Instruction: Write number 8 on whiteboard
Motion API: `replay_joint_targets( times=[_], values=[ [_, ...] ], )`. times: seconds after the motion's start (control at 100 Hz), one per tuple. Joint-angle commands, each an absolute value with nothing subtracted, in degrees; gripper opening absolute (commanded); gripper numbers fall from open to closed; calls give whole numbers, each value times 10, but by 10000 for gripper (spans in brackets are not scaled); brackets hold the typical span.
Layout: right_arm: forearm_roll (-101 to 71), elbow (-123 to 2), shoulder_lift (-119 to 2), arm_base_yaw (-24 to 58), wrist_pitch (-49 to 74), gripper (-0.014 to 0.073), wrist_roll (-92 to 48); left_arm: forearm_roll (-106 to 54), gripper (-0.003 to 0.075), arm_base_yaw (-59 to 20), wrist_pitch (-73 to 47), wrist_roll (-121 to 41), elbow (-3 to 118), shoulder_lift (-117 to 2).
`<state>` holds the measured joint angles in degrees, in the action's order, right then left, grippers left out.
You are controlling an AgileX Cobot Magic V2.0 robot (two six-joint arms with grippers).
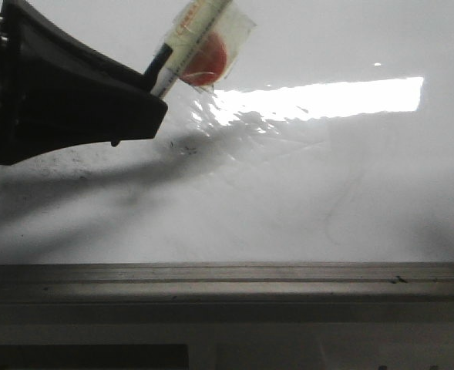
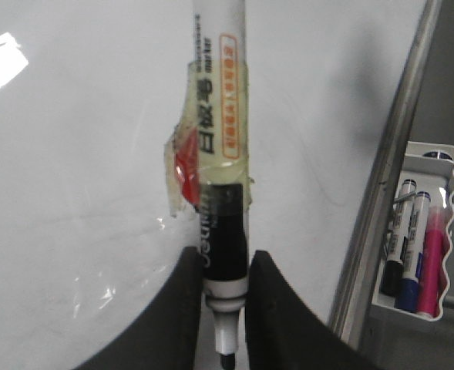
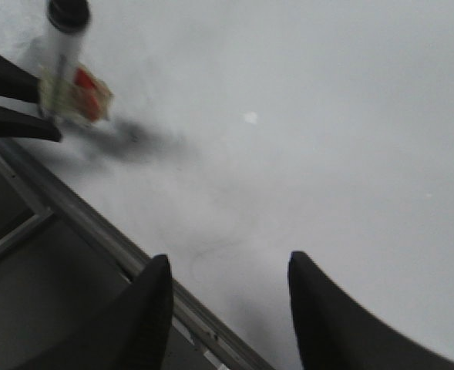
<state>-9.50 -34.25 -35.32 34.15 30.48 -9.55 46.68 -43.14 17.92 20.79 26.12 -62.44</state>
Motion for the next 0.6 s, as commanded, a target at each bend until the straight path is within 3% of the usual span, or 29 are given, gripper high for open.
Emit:
replay_joint_targets(
  times=[0.0, 0.28, 0.59],
  values=[
    [-100, -384, -389, 377, 267, 324, -100, 500, -20, -435, 206, 208, 280, -613],
    [-100, -439, -497, 469, 223, 318, -100, 570, -20, -435, 245, 208, 280, -613],
    [-140, -456, -547, 484, 192, 204, -100, 596, -20, -435, 248, 208, 280, -613]
  ],
)
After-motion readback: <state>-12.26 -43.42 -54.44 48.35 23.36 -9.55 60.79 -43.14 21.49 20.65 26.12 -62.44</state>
